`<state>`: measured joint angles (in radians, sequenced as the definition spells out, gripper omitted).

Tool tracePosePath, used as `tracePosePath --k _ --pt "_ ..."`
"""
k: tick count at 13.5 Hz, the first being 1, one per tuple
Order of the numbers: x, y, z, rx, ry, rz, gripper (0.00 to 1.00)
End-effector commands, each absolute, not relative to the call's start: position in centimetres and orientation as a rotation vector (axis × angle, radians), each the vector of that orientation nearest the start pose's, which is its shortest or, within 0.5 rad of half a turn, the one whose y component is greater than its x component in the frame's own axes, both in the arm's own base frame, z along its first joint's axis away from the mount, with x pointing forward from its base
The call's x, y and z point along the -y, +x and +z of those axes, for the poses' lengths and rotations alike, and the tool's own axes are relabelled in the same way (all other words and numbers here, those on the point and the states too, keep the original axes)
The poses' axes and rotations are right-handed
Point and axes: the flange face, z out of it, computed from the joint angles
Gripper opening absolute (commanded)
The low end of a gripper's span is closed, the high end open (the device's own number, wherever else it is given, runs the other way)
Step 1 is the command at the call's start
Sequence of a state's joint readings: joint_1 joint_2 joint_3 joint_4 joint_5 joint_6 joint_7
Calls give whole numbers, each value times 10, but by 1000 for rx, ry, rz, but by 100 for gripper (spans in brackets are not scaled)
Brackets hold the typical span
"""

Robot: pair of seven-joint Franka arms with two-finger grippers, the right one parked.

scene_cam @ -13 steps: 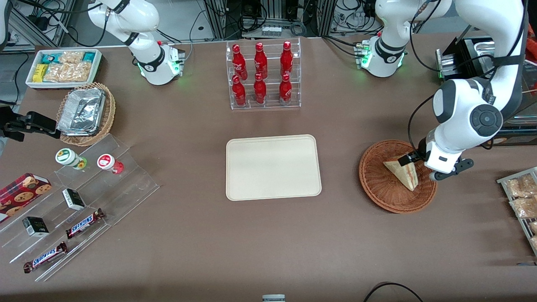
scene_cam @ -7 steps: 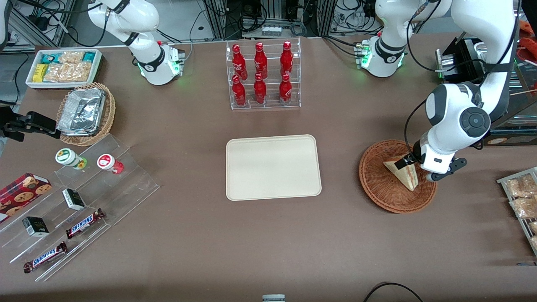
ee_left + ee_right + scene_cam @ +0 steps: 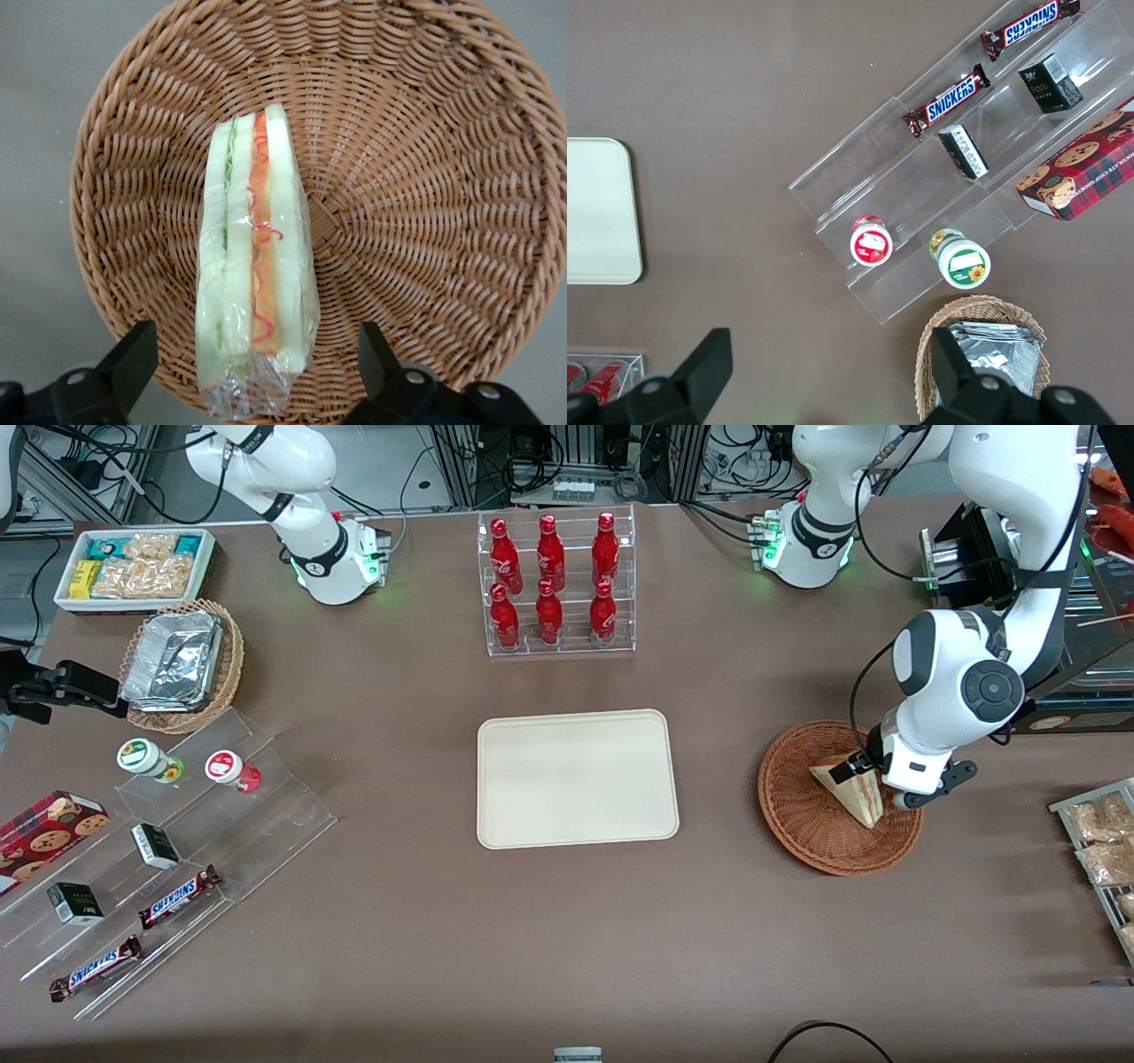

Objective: Place sandwich from basket to tray
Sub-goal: 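Lower the left gripper and close it on the sandwich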

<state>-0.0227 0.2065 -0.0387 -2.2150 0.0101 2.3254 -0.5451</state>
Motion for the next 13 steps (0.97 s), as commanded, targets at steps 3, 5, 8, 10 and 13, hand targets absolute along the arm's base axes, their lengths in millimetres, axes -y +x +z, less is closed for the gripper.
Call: tracePosePath --k 3,5,8,10,13 --pt "29 531 257 761 -3009 137 100" --pt "29 529 253 760 -3007 149 74" --pt "28 525 256 772 -3001 158 0" --pt "27 527 270 772 -2998 164 0" --pt "36 539 309 728 -3002 175 0"
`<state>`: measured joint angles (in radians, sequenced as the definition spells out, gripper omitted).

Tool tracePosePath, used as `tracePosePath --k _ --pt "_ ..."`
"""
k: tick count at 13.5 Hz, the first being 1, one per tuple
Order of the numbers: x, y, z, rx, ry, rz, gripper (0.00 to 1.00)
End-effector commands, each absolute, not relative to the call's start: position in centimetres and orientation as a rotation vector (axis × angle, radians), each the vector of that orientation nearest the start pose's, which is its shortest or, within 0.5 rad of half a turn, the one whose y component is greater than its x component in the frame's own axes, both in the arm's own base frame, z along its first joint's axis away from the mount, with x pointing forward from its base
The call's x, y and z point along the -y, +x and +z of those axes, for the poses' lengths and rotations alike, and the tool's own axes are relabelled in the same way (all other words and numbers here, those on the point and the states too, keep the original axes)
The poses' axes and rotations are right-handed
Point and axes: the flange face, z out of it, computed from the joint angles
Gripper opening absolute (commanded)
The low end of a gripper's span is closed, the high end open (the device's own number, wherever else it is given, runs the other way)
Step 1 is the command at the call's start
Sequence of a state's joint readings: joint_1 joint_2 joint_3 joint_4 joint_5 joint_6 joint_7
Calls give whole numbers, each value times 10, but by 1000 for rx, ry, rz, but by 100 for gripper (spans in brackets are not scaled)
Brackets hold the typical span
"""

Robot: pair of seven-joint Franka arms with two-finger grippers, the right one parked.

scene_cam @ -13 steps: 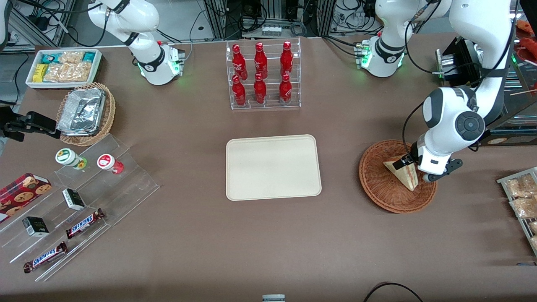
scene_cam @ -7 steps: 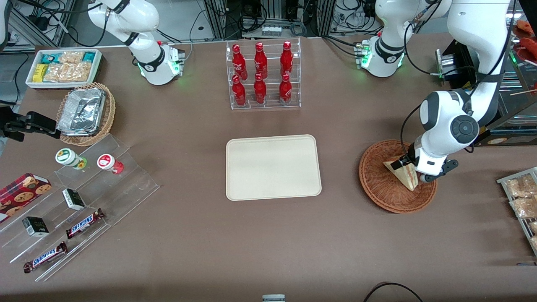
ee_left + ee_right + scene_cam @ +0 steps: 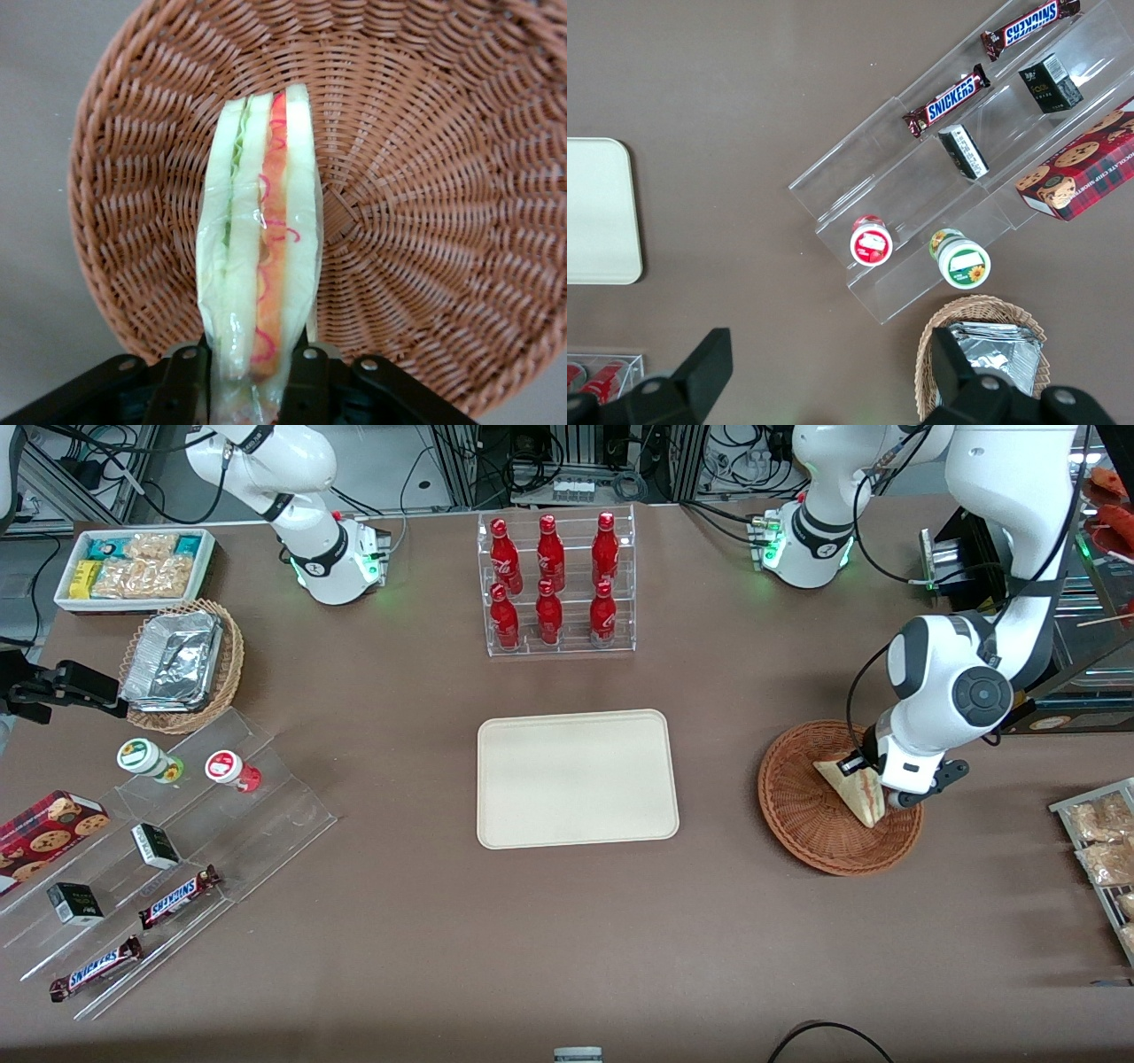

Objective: Place sandwich from basket to tray
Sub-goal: 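Lift the sandwich and carry it over the cream tray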

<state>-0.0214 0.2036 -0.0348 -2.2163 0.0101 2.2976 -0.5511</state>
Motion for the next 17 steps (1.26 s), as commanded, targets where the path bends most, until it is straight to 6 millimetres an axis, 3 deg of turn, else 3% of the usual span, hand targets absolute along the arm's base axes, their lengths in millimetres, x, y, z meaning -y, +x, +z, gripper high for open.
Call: tracePosePath --k 1,5,8,12,17 --pt "44 543 321 703 -3005 184 0" --pt "114 550 357 513 -3039 185 0" --pt "183 543 367 324 -3072 152 0" --pt "285 534 364 132 -3100 128 0" --pt "396 509 352 138 -3103 103 0"
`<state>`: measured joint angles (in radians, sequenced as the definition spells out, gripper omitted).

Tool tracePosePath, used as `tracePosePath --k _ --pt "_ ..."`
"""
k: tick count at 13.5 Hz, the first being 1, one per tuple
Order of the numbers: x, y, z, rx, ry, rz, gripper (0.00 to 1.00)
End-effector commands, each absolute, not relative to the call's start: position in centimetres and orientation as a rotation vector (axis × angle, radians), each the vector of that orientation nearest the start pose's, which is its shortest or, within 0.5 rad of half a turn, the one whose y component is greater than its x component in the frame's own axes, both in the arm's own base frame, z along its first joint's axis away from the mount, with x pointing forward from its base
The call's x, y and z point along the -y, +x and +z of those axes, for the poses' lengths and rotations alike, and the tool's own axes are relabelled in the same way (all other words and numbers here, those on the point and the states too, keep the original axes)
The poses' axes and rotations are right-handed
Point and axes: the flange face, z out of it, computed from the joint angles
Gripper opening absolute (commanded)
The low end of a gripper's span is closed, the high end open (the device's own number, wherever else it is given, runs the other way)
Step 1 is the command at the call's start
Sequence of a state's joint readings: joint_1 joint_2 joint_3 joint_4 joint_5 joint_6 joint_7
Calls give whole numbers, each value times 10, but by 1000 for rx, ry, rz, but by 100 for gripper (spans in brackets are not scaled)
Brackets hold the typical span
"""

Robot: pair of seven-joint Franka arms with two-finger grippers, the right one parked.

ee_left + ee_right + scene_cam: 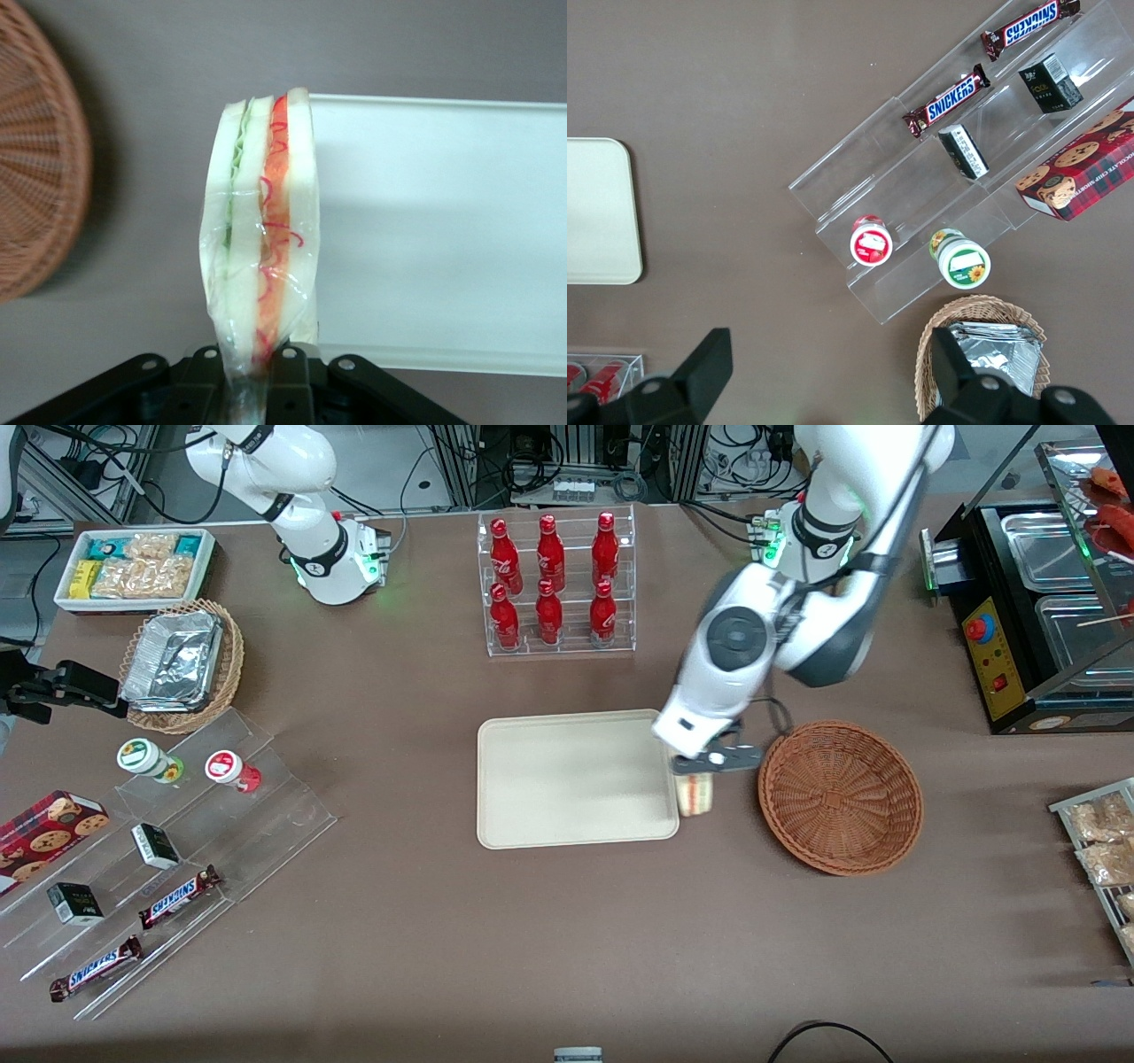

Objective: Place sandwich from basket to tray
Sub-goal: 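Lift the sandwich and carry it over the cream tray, then lower the sandwich onto the tray and open the left gripper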

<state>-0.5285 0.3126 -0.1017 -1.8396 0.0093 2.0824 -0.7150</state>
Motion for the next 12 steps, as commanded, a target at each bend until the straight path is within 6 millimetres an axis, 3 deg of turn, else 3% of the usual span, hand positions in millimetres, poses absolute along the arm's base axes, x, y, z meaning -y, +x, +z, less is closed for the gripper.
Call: tracePosePath --k 1,7,12 --pt "413 507 348 127 -3105 99 0" --pt "497 506 310 48 -3066 179 0" --pt "518 506 283 29 -3056 195 0"
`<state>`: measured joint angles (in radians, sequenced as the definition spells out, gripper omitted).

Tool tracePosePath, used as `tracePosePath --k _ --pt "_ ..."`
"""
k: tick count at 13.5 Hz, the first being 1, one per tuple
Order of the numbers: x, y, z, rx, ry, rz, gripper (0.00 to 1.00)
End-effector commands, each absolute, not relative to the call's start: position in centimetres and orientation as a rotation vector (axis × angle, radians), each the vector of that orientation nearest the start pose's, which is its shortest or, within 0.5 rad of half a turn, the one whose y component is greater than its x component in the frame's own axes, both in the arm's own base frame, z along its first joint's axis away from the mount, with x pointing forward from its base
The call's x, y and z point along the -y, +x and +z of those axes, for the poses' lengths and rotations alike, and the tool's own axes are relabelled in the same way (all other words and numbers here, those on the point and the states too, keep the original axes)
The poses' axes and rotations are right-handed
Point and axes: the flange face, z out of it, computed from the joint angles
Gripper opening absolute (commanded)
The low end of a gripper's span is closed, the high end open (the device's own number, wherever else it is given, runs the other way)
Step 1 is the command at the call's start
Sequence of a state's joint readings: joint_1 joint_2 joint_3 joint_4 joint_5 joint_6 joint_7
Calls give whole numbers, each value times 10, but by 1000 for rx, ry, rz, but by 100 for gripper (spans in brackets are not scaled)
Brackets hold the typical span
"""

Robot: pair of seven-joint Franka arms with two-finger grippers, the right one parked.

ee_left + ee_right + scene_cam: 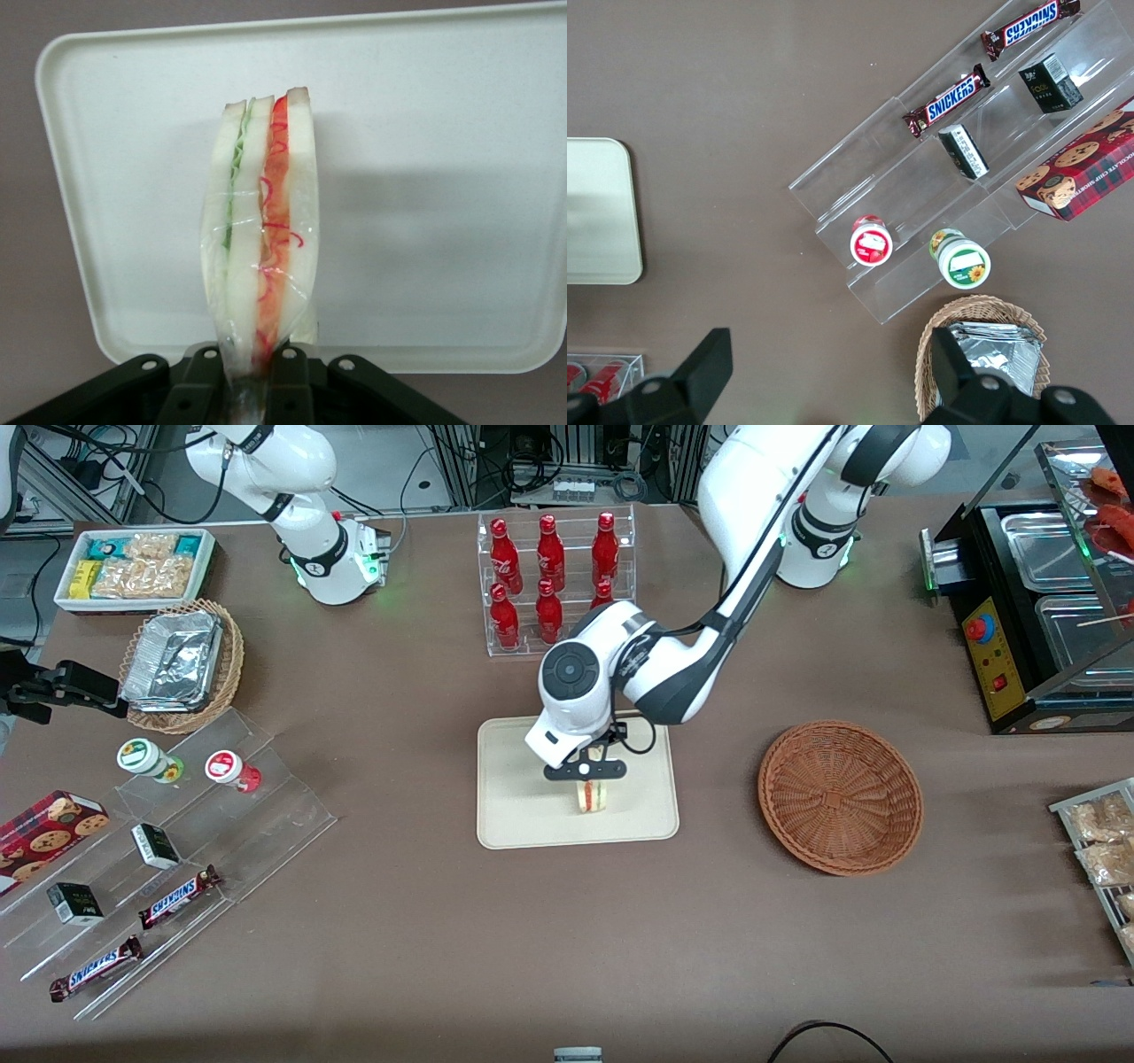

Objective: Place sandwich from basket to tray
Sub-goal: 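Lower the sandwich onto the tray and open the left gripper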

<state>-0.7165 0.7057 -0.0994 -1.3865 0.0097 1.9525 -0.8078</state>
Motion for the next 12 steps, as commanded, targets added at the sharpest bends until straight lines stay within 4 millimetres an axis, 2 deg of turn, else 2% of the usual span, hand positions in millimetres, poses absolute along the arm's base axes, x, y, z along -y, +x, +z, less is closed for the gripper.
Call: tracePosePath --k 1,9,12 --pt "519 505 281 23 -3050 192 0" --pt "523 500 248 44 -2991 144 0" --pt "525 497 248 47 -2989 141 0"
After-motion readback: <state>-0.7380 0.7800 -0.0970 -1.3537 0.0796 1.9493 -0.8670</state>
